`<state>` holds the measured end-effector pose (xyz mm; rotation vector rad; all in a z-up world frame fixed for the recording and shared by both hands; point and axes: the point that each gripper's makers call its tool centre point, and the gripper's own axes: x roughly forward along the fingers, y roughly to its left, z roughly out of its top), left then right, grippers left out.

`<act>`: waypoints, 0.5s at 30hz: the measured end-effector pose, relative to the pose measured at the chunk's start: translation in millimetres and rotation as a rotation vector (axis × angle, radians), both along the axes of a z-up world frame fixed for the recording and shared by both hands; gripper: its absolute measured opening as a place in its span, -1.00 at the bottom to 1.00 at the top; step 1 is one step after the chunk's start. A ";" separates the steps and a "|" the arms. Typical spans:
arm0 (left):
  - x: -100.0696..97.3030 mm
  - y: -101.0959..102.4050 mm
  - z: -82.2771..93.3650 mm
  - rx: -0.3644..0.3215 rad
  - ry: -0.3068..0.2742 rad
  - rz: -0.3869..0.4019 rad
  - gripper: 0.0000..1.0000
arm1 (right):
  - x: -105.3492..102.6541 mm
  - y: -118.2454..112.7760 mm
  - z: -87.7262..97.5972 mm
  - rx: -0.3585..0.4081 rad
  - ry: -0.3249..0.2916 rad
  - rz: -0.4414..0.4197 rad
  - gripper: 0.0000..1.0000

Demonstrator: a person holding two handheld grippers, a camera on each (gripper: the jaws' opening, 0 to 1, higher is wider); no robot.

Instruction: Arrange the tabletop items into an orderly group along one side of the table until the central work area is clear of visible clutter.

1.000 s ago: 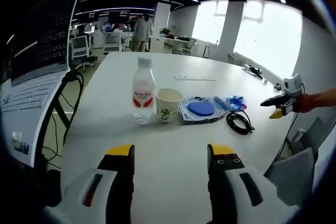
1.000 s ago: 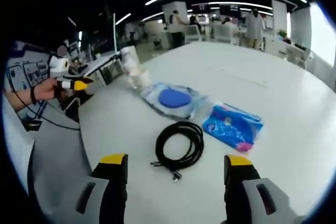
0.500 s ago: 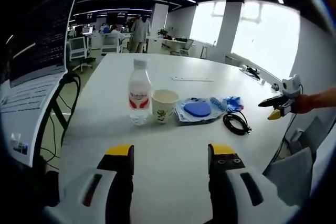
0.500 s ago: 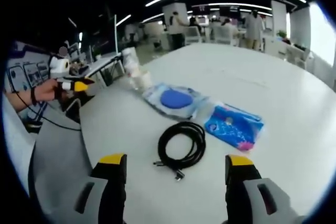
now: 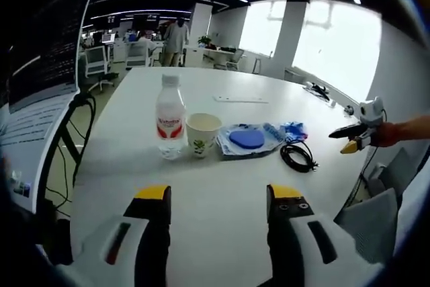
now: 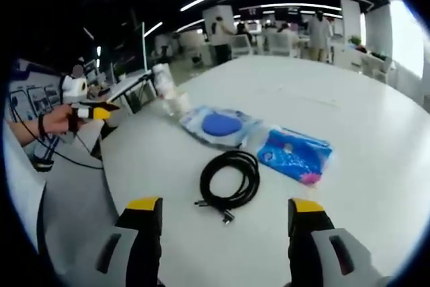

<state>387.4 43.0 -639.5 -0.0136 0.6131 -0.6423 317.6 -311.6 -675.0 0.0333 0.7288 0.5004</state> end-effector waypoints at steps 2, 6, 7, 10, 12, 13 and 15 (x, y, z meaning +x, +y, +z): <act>-0.1 -1.5 0.1 0.000 0.002 -0.002 0.15 | -0.4 -0.7 -0.7 0.008 -0.001 -0.008 0.55; -0.7 -4.1 1.1 -0.003 0.005 -0.002 0.15 | -1.3 -2.0 -2.6 0.013 0.000 -0.014 0.55; -0.9 -4.7 1.0 -0.004 0.007 -0.003 0.15 | -1.6 -2.4 -3.1 0.016 0.001 -0.017 0.55; -1.8 -6.8 0.1 -0.001 0.009 -0.007 0.15 | -1.7 -3.9 -4.4 0.018 0.002 -0.020 0.55; -2.3 -7.7 -0.2 0.000 0.010 -0.010 0.15 | -2.2 -4.4 -4.6 0.020 0.003 -0.023 0.55; -2.5 -8.3 -0.2 0.000 0.010 -0.012 0.15 | -2.3 -5.2 -5.0 0.020 0.004 -0.023 0.55; -2.5 -9.6 0.0 -0.001 0.010 -0.011 0.15 | -2.1 -5.9 -4.9 0.019 0.005 -0.025 0.55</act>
